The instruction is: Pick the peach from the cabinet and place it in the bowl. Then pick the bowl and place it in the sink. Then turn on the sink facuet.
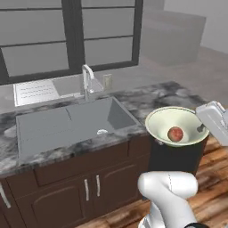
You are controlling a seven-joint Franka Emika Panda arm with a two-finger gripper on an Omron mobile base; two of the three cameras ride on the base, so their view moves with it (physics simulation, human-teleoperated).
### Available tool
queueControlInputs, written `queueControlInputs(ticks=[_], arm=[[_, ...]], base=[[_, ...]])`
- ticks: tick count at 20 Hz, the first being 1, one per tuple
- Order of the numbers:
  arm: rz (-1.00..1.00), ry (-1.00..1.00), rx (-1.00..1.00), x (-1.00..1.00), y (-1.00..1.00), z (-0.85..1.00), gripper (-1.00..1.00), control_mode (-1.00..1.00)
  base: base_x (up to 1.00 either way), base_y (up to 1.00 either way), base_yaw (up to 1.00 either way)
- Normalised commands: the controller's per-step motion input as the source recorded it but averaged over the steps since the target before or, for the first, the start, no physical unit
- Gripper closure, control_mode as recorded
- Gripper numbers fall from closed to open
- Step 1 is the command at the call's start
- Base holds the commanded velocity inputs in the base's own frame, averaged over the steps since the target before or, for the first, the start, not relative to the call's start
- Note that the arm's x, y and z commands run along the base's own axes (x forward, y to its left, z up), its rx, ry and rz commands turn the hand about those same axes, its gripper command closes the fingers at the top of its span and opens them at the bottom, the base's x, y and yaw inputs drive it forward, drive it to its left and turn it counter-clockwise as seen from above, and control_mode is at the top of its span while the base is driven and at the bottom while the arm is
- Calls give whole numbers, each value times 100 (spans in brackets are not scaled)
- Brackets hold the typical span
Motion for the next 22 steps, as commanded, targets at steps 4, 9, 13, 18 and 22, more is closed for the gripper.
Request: queueControlInputs(ticks=[4,9,13,18,22], arm=[[0,0,0,0,0,0,100,100],[0,0,0,0,0,0,100,100],[0,0,0,0,0,0,100,100],[0,0,0,0,0,0,100,100],[0,0,0,0,0,0,100,100]], base=[[54,-29,31],[23,-51,40],[18,-52,39],[44,-42,33],[38,-45,28]])
